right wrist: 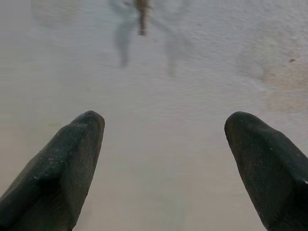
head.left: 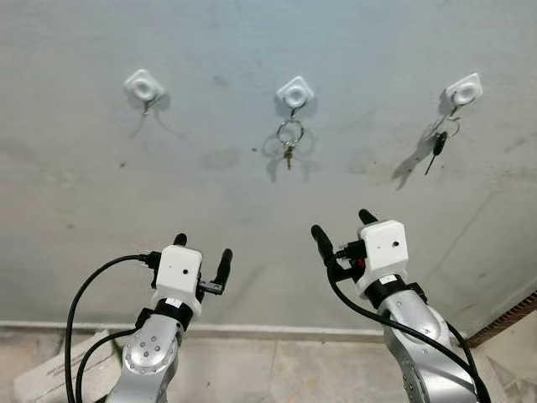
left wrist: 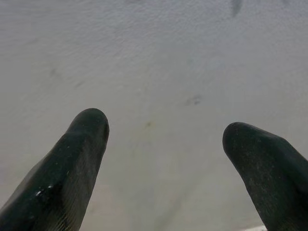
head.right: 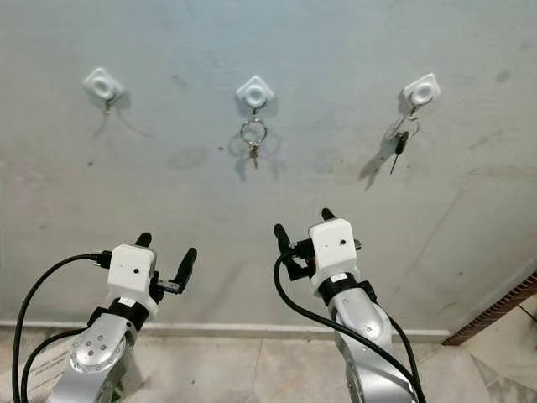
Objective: Hang keys on a hook
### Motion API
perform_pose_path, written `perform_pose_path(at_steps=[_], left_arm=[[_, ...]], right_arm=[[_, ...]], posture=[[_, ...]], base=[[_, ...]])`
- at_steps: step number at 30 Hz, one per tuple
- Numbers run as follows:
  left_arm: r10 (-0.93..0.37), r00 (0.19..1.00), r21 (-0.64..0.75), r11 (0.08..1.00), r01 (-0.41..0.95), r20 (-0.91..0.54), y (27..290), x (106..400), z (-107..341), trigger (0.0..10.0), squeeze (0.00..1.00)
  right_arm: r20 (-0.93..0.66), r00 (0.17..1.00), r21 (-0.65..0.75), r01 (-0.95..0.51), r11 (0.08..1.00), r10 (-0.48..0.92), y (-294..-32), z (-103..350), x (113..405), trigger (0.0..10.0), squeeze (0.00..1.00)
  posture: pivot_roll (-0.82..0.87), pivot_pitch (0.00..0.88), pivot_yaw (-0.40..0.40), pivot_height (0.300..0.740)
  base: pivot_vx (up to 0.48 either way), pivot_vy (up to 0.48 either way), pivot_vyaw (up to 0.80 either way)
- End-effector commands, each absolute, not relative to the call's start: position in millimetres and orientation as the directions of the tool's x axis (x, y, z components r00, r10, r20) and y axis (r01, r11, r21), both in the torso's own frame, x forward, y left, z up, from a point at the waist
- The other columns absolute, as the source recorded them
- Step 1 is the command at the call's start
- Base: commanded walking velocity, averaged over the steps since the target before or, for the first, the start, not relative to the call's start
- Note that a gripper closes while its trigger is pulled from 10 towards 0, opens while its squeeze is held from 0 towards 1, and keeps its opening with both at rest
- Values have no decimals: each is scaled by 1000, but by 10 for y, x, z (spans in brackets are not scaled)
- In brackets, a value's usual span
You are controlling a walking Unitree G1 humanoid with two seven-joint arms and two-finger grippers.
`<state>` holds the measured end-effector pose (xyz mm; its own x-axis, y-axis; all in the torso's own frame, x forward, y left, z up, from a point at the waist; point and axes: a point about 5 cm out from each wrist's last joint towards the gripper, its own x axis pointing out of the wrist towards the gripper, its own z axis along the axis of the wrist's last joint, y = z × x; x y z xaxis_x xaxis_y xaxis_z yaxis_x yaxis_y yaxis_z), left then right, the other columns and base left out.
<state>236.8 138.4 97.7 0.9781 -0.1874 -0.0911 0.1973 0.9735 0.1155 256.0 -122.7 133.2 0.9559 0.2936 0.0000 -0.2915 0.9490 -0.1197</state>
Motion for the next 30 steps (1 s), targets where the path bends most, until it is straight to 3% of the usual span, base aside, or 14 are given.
perform_pose_path(at_steps=[1,30], left_arm=[[-200,974,113,971,212,-107,1377,2367,952,10000,0],[-214,971,115,967,226,-107,1364,2409,958,10000,0]], right_arm=[[-3,959,-124,-282,951,283,-1245,1340,2571,10000,0],[-4,956,-116,-292,949,293,-1218,1338,2642,10000,0]], posture=[[48,0,21,740],[51,0,25,740]], base=[[-326,0,0],[-319,0,0]])
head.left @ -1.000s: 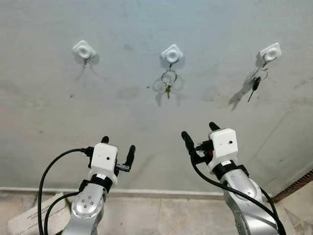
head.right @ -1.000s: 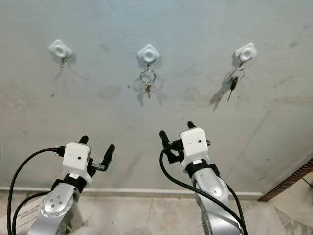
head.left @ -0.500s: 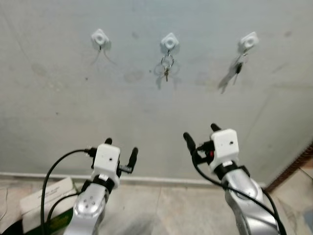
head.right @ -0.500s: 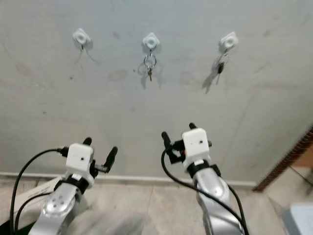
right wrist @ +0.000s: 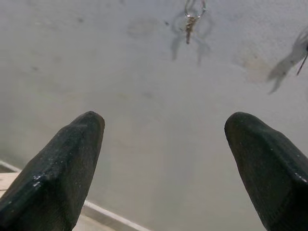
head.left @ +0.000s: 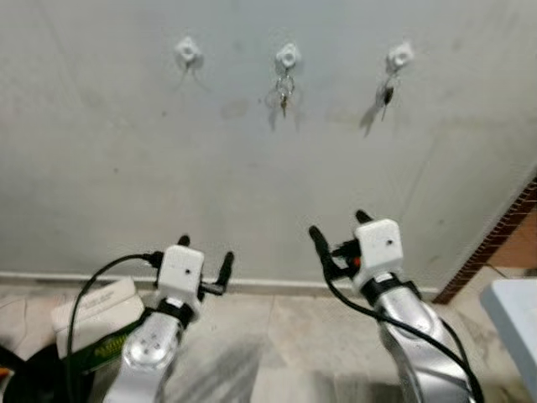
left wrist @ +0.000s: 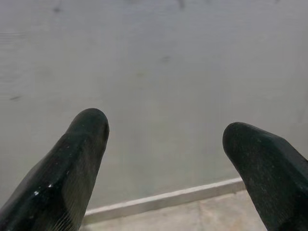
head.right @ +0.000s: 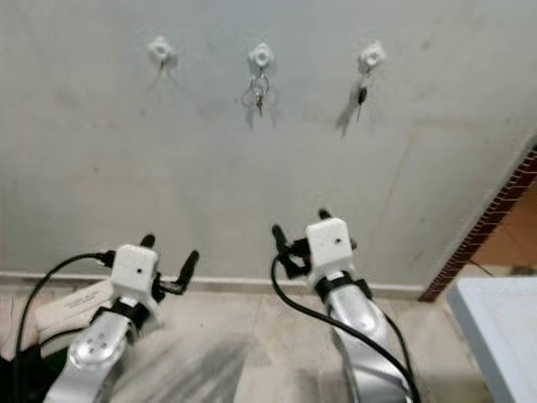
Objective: Hang keys on a hook
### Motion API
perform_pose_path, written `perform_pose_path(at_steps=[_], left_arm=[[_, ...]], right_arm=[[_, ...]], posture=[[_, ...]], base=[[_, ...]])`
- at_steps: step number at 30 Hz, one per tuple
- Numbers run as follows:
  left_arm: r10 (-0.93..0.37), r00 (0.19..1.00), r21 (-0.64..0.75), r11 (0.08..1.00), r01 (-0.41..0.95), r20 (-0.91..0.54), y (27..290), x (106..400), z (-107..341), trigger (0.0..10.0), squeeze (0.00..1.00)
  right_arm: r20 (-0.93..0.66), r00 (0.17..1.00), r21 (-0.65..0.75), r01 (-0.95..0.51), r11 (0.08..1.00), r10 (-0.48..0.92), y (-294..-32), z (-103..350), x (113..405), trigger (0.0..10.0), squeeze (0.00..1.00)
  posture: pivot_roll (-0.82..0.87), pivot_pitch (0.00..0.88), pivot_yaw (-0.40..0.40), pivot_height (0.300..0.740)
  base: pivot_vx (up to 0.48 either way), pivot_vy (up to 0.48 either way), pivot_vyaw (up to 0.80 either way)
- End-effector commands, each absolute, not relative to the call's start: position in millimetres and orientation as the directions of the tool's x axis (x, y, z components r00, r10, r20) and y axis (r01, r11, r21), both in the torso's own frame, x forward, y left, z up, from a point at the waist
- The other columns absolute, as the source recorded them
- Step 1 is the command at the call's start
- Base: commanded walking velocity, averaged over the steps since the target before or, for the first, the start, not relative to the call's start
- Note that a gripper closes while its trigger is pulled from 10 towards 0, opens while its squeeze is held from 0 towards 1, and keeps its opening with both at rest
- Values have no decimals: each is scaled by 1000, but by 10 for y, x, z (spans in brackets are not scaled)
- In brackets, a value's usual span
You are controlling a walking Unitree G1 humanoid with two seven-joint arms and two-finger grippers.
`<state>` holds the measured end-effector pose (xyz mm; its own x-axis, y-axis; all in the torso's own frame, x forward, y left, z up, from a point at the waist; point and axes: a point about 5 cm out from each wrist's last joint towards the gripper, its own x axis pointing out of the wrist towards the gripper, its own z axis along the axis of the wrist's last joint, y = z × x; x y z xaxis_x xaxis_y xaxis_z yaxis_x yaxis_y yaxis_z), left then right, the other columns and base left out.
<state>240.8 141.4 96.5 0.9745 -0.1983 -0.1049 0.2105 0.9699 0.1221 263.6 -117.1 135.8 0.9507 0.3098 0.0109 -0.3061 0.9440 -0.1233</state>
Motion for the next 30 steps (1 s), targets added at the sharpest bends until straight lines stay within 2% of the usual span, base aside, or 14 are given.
perform_pose_path(at_steps=[1,19,27,30], left_arm=[[-214,971,114,967,226,-107,1359,2410,957,10000,0],[-219,970,110,967,230,-106,1335,2416,954,10000,0],[-217,971,102,969,227,-102,1357,2428,965,10000,0],[-220,970,102,968,231,-103,1362,2427,965,10000,0]], right_arm=[[-6,955,-112,-294,949,295,-1217,1336,2645,10000,0],[-1,952,-92,-306,947,307,-1187,1362,2667,10000,0],[-9,951,-87,-310,947,310,-1152,1357,2704,10000,0],[-16,951,-84,-309,947,309,-1147,1348,2713,10000,0]], posture=[[51,0,25,740],[56,0,17,740],[66,0,15,740],[69,0,18,740]], base=[[-319,0,0],[-315,0,0],[0,0,0],[0,0,-660]])
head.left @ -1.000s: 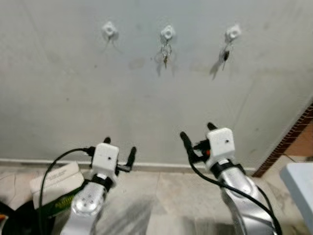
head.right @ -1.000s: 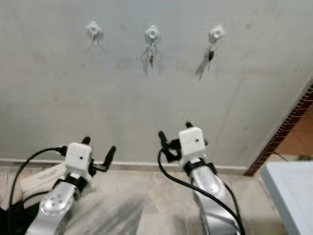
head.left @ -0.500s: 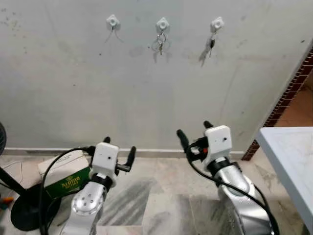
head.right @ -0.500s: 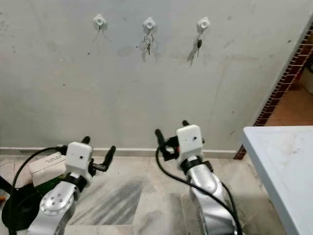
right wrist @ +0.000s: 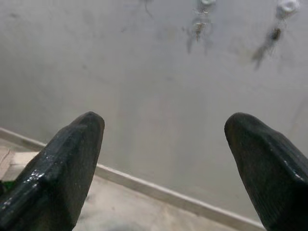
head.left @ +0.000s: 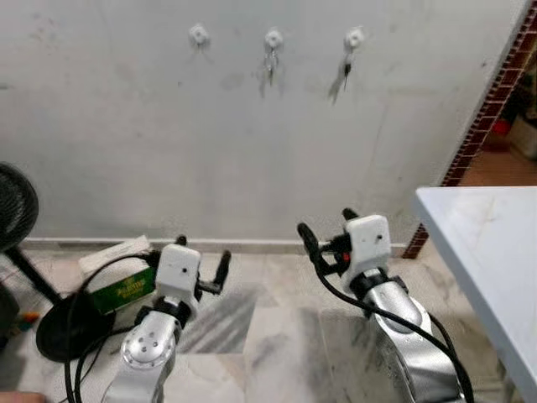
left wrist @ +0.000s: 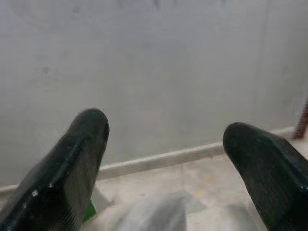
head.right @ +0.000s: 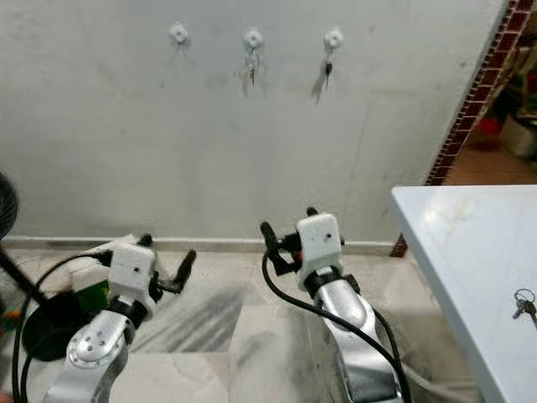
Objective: Hang keys on a hook
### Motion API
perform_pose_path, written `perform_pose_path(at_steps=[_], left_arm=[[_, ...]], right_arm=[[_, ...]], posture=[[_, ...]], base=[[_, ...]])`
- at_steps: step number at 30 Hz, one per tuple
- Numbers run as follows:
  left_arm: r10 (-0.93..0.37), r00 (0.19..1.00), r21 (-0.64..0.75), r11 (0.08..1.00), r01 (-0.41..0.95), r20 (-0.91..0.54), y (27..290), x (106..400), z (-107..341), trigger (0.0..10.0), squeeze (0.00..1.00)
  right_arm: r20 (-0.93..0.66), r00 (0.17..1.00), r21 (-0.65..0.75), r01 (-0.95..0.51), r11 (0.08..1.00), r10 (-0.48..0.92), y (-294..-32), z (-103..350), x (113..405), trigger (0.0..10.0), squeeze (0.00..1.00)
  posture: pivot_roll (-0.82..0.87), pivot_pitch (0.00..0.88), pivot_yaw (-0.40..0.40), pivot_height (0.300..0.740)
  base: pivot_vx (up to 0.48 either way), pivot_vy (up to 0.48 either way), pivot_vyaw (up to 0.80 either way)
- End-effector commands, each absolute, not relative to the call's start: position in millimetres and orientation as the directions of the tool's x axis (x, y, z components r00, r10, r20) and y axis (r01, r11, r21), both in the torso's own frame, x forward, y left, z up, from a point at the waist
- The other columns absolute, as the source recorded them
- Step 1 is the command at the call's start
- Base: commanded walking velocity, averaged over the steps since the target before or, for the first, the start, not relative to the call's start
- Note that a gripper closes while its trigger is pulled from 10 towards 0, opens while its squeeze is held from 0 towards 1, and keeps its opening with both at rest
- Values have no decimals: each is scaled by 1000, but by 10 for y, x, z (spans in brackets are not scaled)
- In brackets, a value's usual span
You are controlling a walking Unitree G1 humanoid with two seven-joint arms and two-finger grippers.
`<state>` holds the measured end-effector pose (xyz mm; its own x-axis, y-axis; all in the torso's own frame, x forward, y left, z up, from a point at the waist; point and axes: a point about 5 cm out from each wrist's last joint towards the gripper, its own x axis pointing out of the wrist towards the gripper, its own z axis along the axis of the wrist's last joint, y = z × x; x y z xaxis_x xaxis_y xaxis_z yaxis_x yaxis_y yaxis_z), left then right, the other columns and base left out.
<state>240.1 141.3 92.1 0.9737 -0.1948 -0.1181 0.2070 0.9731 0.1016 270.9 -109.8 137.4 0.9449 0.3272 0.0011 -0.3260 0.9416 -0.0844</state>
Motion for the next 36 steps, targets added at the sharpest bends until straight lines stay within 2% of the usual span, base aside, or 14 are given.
perform_pose_path(at_steps=[1,30,36], left_arm=[[-222,969,102,967,232,-105,1363,2425,961,10000,0],[-260,955,21,964,265,-142,1370,2497,918,10000,0],[-255,958,-5,967,257,-130,1379,2492,940,10000,0]], right_arm=[[-16,951,-83,-309,947,309,-1143,1346,2713,10000,0],[13,957,-102,-288,952,291,-1173,1412,2769,10000,0],[21,954,-112,-296,949,300,-1167,1423,2773,10000,0]], posture=[[69,0,17,740],[36,0,32,740],[41,0,27,740]], base=[[0,0,-781],[0,0,-784],[44,0,-300]])
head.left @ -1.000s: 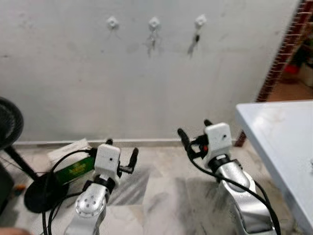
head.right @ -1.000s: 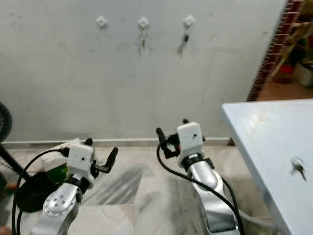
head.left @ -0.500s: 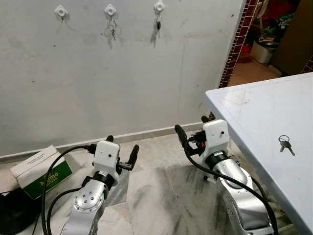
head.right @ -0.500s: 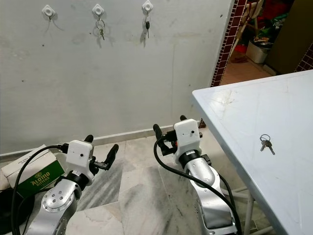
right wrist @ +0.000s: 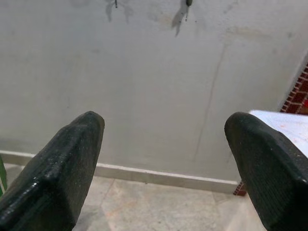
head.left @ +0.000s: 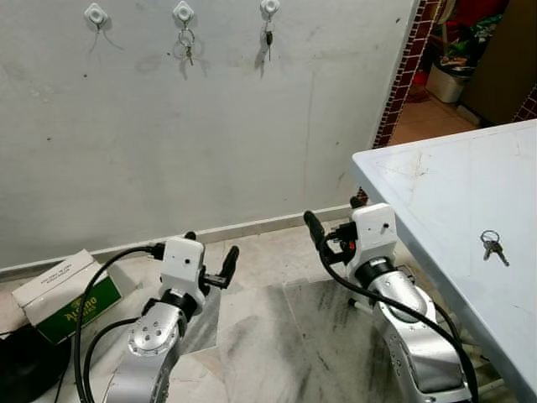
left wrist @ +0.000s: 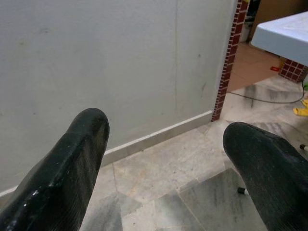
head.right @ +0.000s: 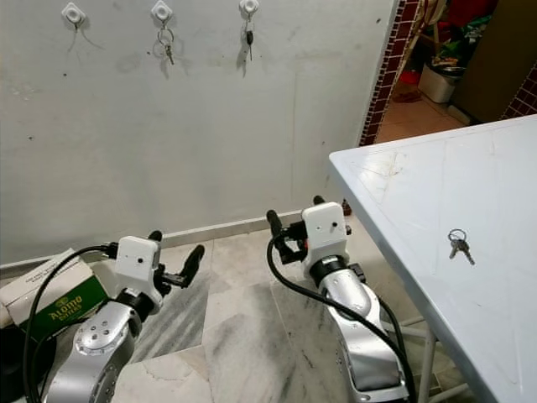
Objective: Hang keys on a hook
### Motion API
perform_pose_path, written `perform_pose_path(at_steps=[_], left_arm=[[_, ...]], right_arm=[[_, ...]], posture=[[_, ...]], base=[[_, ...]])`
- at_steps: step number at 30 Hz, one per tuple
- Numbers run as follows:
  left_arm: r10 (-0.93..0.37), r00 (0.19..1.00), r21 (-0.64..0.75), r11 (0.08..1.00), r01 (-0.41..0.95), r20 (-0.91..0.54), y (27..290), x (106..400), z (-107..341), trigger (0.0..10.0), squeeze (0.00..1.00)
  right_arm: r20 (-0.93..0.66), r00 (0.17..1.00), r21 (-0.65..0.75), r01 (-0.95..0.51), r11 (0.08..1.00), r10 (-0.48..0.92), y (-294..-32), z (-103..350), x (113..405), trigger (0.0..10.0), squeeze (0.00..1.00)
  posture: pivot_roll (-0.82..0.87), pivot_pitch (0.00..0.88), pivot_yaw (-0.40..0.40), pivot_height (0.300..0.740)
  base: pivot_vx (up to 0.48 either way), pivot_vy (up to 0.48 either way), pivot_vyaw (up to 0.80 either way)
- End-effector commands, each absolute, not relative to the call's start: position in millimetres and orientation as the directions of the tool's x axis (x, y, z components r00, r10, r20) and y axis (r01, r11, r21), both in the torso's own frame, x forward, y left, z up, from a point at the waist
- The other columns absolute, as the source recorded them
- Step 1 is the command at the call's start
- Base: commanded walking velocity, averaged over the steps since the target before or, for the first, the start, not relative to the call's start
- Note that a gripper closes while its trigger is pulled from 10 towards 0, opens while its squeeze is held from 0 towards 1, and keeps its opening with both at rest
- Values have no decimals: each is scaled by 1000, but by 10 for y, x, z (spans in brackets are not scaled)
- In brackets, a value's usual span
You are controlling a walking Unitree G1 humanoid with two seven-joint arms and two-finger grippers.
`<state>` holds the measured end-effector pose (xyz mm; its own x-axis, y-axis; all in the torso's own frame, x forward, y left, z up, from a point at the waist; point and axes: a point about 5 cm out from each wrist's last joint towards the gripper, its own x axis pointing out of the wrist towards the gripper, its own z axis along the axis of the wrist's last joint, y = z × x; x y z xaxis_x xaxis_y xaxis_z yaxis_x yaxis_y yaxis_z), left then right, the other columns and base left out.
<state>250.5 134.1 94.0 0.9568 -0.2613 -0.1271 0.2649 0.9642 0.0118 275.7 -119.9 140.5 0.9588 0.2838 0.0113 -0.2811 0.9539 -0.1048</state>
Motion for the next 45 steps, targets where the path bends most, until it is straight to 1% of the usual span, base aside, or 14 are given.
perform_pose_path(at_steps=[1,14,25,40,45], left_arm=[[-254,959,-13,967,254,-127,1379,2493,947,10000,0],[-276,953,-32,961,274,-126,1341,2494,951,10000,0],[-284,950,-39,959,281,-130,1322,2485,939,10000,0],[-282,948,-44,959,279,-145,1327,2473,912,10000,0],[-281,949,-46,960,277,-145,1325,2480,914,10000,0]], right_arm=[[22,953,-113,-297,948,301,-1165,1424,2773,10000,0],[24,955,-124,-292,948,297,-1177,1422,2767,10000,0],[24,953,-127,-298,946,303,-1169,1418,2779,10000,0],[14,953,-118,-298,947,302,-1151,1396,2805,10000,0],[11,959,-125,-278,952,282,-1188,1397,2830,10000,0]], posture=[[41,0,27,740],[36,0,26,740],[45,0,19,740],[52,0,16,740],[51,0,18,740]], base=[[285,0,0],[295,0,0],[302,-285,0],[0,0,0],[0,0,-800]])
